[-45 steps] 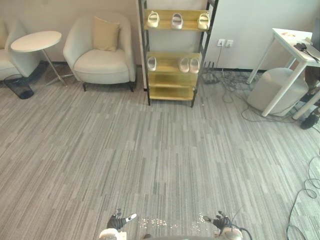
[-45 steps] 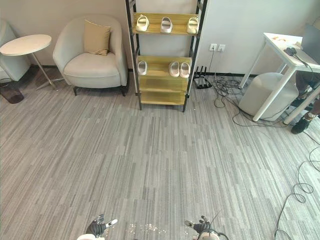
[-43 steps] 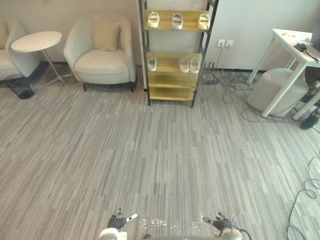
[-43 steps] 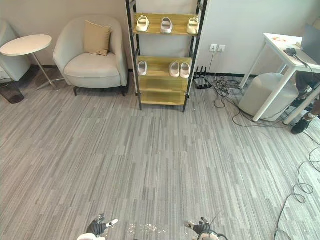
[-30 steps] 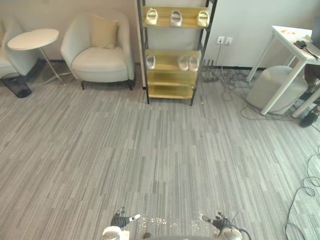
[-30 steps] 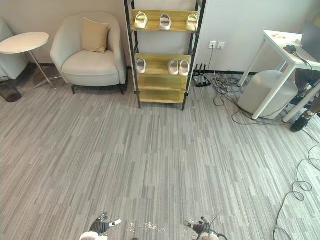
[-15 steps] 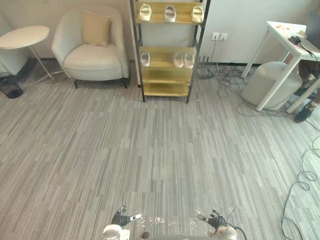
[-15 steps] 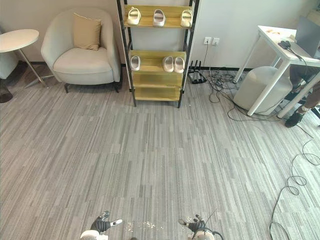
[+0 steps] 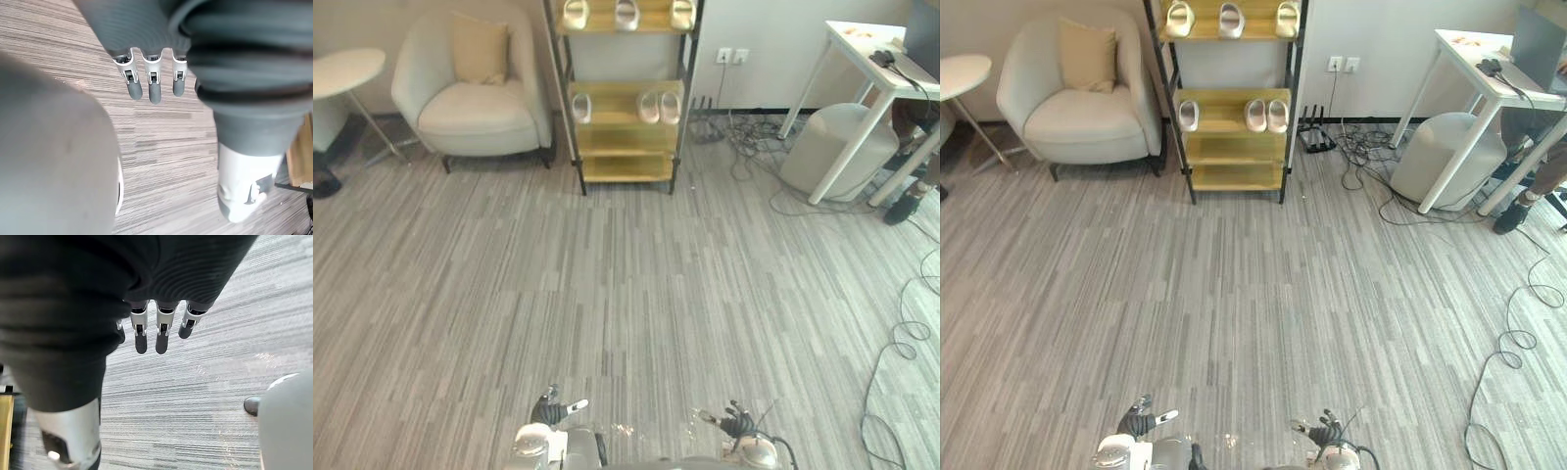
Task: Organize the slippers on the shoe rack
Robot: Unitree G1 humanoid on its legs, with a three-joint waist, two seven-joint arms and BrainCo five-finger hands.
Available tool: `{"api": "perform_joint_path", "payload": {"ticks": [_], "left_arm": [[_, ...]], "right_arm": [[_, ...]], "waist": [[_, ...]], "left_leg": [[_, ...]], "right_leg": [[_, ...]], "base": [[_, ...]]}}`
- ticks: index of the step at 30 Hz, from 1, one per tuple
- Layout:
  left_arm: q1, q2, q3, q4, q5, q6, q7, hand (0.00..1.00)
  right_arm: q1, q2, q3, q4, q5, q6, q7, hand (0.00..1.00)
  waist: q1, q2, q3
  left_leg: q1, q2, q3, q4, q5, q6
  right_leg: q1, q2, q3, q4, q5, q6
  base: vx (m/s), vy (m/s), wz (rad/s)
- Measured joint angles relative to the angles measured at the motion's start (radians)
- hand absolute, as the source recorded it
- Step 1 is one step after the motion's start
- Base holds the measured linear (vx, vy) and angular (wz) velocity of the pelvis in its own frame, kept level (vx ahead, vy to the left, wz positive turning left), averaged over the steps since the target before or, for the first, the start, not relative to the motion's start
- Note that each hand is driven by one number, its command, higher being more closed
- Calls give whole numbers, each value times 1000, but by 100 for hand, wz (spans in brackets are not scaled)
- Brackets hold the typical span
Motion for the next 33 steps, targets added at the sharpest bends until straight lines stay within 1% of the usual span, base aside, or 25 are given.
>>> {"api": "perform_joint_path", "payload": {"ticks": [2,3,4,5,7,9,11,12,13,14,16,17,18,19,20,21,22,23,25,27,28,29,30,31,33], "left_arm": [[-13,10,-3,1,-12,-1,6,0],[-14,10,-13,1,-20,-1,8,0],[-9,5,-19,4,-30,-2,12,0],[-14,9,-26,8,-37,-2,12,0],[-30,26,-30,14,-38,-1,12,0],[-31,32,-31,25,-40,0,12,0],[-30,40,-49,41,-45,2,12,0],[-31,37,-69,40,-46,3,12,0],[-31,35,-72,39,-48,3,12,0],[-36,23,-70,38,-59,3,12,0],[-36,9,-69,38,-71,3,12,0],[-37,-4,-69,38,-75,3,11,0],[-40,-18,-70,38,-75,2,10,0],[-41,-19,-70,38,-75,2,9,0],[-41,-21,-71,38,-75,2,7,0],[-43,-29,-70,45,-71,4,4,0],[-38,-42,-69,45,-70,4,4,0],[-42,-51,-67,45,-64,1,-4,0],[-42,-71,-39,43,-52,2,-9,0],[-40,-97,14,36,-37,2,-15,0],[-37,-107,34,15,-37,2,-16,0],[-32,-111,44,-23,-37,-1,-18,0],[-30,-111,48,-36,-37,0,-20,0],[-27,-109,50,-56,-37,-1,-26,0],[-29,-109,50,-86,-36,-3,-27,0]], "right_arm": [[-9,0,23,0,-1,0,-1,0],[-9,-3,33,0,-1,-1,-1,0],[-2,-18,54,1,-2,-2,0,0],[-4,-25,66,5,-2,-1,0,0],[-1,-2,72,-2,-5,-6,4,0],[-2,0,65,-3,-4,-10,7,0],[-4,3,64,-10,-4,-20,11,0],[-4,1,63,-27,-5,-24,15,0],[-4,1,63,-36,-7,-24,16,0],[-3,0,63,-51,-24,-24,19,0],[-4,-3,63,-73,-37,-25,22,0],[-8,-8,63,-84,-41,-28,24,0],[-26,-13,67,-84,-40,-33,24,0],[-28,-13,69,-84,-40,-33,24,0],[-32,-13,81,-83,-40,-34,24,0],[-38,-21,94,-80,-37,-37,27,0],[-51,-29,100,-76,-42,-34,27,0],[-67,-37,100,-66,-42,-33,29,0],[-72,-44,92,-54,-41,-23,38,0],[-50,-44,87,-63,-39,-21,38,0],[-33,-44,97,-73,-38,-21,38,0],[-26,-36,99,-77,-28,-20,38,0],[-24,-32,96,-80,-1,-18,47,0],[-24,-22,93,-80,33,-19,57,0],[-34,-2,61,-74,47,-9,53,0]], "waist": [[4,-15,11],[5,-14,11],[5,0,8],[9,-1,5],[10,-35,4],[13,-47,3],[1,-51,10],[-2,-52,13],[-2,-50,14],[-2,-46,17],[-3,-37,22],[-6,-26,27],[-14,-13,30],[-15,-13,30],[-20,-20,28],[-25,-16,31],[-12,14,33],[-7,30,36],[-17,47,40],[-26,52,45],[-15,49,47],[0,48,49],[2,43,50],[7,29,54],[17,30,53]], "left_leg": [[-34,-48,-30,-171,25,7],[-31,-69,-49,-279,66,-1],[-27,-67,-71,-357,130,9],[-28,-69,-60,-320,145,42],[-31,-78,-26,-276,78,54],[16,-80,4,-273,36,80],[100,-96,13,-299,-4,96],[171,-103,4,-311,-39,101],[192,-103,1,-318,-47,101],[260,-102,-10,-356,-60,99],[338,-92,-19,-414,-60,100],[379,-75,-21,-445,-59,99],[415,-47,-36,-470,-59,99],[418,-44,-39,-473,-59,99],[437,-44,-47,-490,-58,81],[471,-34,-72,-501,-71,35],[477,-4,-75,-501,-69,30],[475,5,-82,-499,-33,-6],[479,16,-114,-455,24,-24],[399,55,-151,-180,100,-38],[319,90,-151,24,155,-52],[223,130,-137,230,135,-48],[183,143,-123,291,125,-47],[116,155,-96,334,107,-36],[-8,167,-16,273,56,-11]], "right_leg": [[0,-41,30,0,-23,27],[1,-55,49,0,-34,42],[1,-50,72,-1,-52,65],[9,-59,95,5,-64,78],[-24,-83,114,81,-64,76],[-122,-93,147,330,-59,84],[-260,-105,164,688,-29,183],[-340,-112,118,885,-47,173],[-357,-119,93,915,-54,159],[-416,-136,9,956,-79,114],[-469,-131,-57,909,-111,72],[-501,-116,-89,833,-120,56],[-555,-71,-90,620,-94,50],[-562,-66,-85,587,-84,49],[-568,-46,-62,407,13,48],[-548,-27,-48,309,182,1],[-542,-6,-58,313,184,-11],[-544,1,-59,338,144,-17],[-507,-4,-92,365,76,-34],[-374,8,-140,297,41,-36],[-298,17,-152,249,27,-40],[-220,28,-168,206,15,-49],[-188,30,-176,187,9,-48],[-137,30,-182,152,3,-42],[-50,29,-194,75,-3,-22]], "base": [[294,182,-47],[376,258,-59],[340,227,-66],[369,231,-54],[436,232,-43],[436,207,-40],[489,190,-2],[497,123,18],[694,104,21],[394,34,15],[461,-26,19],[739,-139,35],[533,-120,32],[550,-172,43],[486,-169,41],[600,-202,26],[572,-180,8],[542,-198,-3],[520,-213,38],[491,-214,67],[459,-178,46],[348,-114,29],[325,-95,21],[255,-65,23],[344,-1,20]]}}
